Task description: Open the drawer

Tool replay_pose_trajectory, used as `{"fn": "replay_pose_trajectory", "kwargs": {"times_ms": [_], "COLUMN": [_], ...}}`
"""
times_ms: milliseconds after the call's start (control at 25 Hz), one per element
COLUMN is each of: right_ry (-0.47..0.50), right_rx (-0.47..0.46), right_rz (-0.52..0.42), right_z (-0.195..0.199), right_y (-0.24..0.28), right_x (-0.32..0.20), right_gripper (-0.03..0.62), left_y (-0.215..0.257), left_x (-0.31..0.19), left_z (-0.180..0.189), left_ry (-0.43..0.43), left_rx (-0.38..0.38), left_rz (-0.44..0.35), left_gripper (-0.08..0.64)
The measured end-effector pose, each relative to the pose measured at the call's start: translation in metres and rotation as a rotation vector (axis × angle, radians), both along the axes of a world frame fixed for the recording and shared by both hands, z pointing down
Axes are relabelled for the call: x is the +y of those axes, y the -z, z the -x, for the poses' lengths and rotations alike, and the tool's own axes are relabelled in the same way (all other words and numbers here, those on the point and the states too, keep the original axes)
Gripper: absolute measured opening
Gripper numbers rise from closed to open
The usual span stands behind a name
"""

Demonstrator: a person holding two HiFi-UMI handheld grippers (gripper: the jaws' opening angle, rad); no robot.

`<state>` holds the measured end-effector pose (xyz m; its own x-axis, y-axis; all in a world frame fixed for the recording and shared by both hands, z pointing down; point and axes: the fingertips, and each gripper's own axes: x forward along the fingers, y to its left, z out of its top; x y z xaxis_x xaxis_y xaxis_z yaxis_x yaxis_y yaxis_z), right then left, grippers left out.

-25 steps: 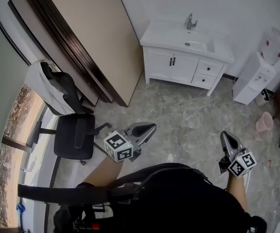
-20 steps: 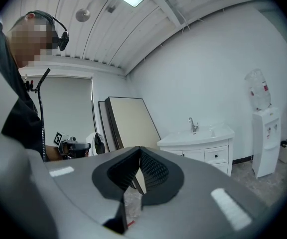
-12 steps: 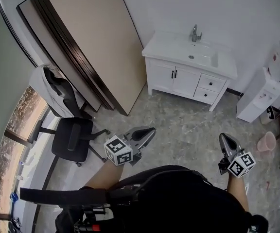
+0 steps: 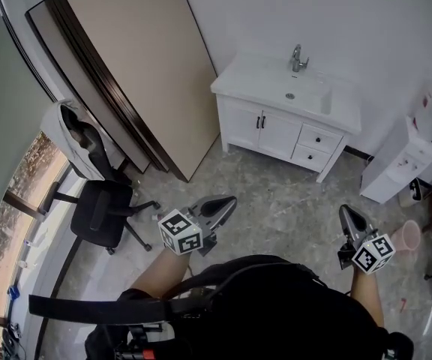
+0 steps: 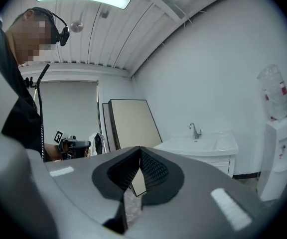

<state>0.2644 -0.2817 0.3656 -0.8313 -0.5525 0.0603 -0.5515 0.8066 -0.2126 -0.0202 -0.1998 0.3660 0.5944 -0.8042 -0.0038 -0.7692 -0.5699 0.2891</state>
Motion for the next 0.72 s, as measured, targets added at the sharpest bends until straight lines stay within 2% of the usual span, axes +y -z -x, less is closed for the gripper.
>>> {"fn": "replay_pose_trajectory", "kwargs": {"times_ms": [200,320,720], "right_ry": [-0.007,-0.022,-0.108], "right_rx": [0.006,0.015,0.020], "right_rz": [0.018,0.025,0.011], "right_z": [0.006,0.024,0.131], "right_y": [-0.013,-0.018,-0.005], "right_x": [-0.034,-0.060,-0.162], "right_gripper": [0.003,0.003,0.003], "left_y": [-0.010,-0.015,-0.005], "left_x": [-0.037,-0.068,-0.193], "left_z": [0.008,0.024,0.139], "left_ry": [-0.002,-0.027,-0.116], "left_rx": [0.003,0.009,-0.015], "left_rz": [0.011,0.013,-0.002], "left_gripper": [-0.006,-0.006,-0.006]}}
